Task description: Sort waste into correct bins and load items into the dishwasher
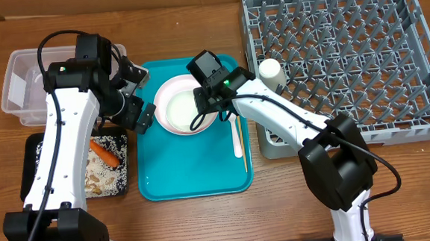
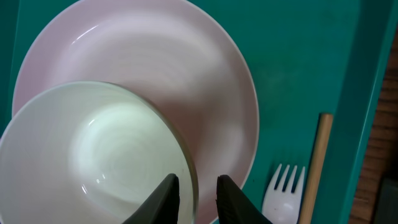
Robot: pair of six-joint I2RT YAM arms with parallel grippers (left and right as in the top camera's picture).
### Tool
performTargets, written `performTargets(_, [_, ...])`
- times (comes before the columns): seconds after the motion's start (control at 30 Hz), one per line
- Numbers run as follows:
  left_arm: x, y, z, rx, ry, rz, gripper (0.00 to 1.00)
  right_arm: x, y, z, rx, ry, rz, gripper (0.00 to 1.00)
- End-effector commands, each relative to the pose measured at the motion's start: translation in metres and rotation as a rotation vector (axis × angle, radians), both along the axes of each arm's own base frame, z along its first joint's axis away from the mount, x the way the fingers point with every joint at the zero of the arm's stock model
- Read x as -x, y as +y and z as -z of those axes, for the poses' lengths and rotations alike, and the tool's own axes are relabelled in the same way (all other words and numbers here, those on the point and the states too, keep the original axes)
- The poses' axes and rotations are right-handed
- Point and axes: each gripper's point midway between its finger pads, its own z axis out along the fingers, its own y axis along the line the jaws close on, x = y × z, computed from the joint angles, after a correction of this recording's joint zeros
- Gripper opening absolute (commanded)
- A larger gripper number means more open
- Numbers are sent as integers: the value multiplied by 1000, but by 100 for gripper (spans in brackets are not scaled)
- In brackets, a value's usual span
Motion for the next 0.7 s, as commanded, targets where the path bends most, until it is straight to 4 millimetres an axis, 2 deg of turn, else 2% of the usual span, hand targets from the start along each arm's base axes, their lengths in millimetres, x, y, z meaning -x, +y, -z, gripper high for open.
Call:
performTargets(0.0, [-2, 2, -8, -2, -26, -4, 100, -2, -2, 3, 8, -4, 8, 24])
performTargets(0.67, [-2, 2, -8, -2, -26, -5, 100, 2, -5, 5, 20, 12, 6, 24])
